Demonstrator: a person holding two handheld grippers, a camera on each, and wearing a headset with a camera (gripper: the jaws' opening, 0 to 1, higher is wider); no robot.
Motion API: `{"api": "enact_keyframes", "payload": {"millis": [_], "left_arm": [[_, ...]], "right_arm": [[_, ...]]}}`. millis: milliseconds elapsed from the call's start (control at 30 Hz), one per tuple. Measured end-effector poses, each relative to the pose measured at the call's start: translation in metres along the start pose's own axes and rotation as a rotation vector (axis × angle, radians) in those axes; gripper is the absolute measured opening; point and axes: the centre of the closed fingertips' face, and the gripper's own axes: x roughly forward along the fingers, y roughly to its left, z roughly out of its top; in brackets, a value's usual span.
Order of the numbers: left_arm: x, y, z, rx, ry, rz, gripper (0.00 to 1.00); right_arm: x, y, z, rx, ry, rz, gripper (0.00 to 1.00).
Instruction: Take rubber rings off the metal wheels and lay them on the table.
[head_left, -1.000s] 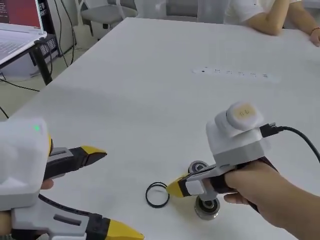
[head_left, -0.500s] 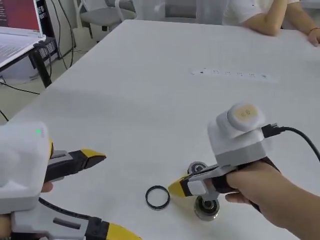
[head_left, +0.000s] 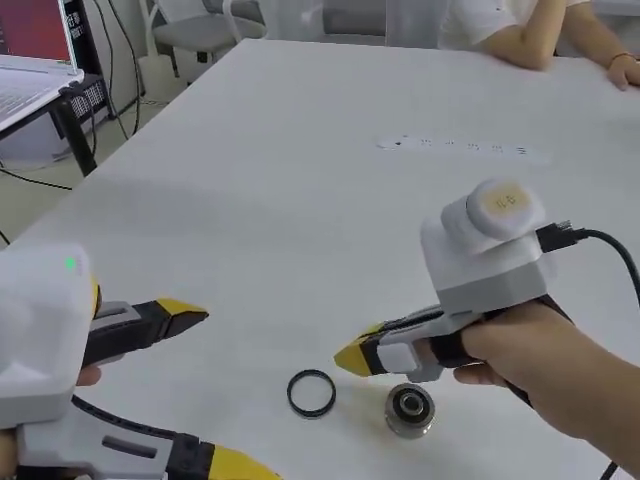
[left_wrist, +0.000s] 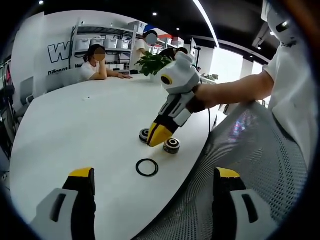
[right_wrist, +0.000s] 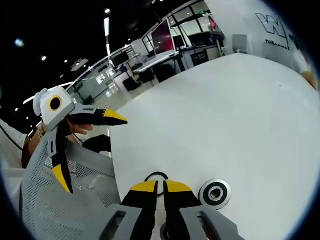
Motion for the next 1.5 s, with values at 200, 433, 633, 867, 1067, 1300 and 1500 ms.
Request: {"api": "enact_keyframes", "payload": {"millis": [200,433,633,867,1067,1300,1500], "left_arm": [[0.0,0.0,0.0,0.0,-0.001,-0.001,0.97],[0.0,-0.001,0.001,-0.003,-0.006,-0.006,0.98],[0.0,-0.002,0.002,-0.005,-0.013,-0.014,0.98],[0.0,-0.003,0.003,-0.003,-0.016,-0.021,0.98],[0.0,-0.005,0.005,0.016,-0.018,-0.03,0.98],[0.0,-0.008,0.009,0.034,-0.025,-0.054,0.99],[-0.003,-0.007,0.01,0.052,-0.013,-0.059,0.99]], "right_arm": [[-0.009,0.006,0.009,-0.063,-0.007,-0.004,0.04],[-0.026,0.016,0.028,-0.117,-0.048,0.002,0.06],[-0.041,0.019,0.039,-0.125,-0.083,-0.002,0.1],[-0.06,0.016,0.049,-0.161,-0.114,-0.035,0.13],[-0.078,0.009,0.058,-0.178,-0.161,-0.065,0.16],[-0.101,-0.002,0.068,-0.166,-0.251,-0.076,0.21],[-0.118,-0.013,0.072,-0.162,-0.305,-0.088,0.23]]}}
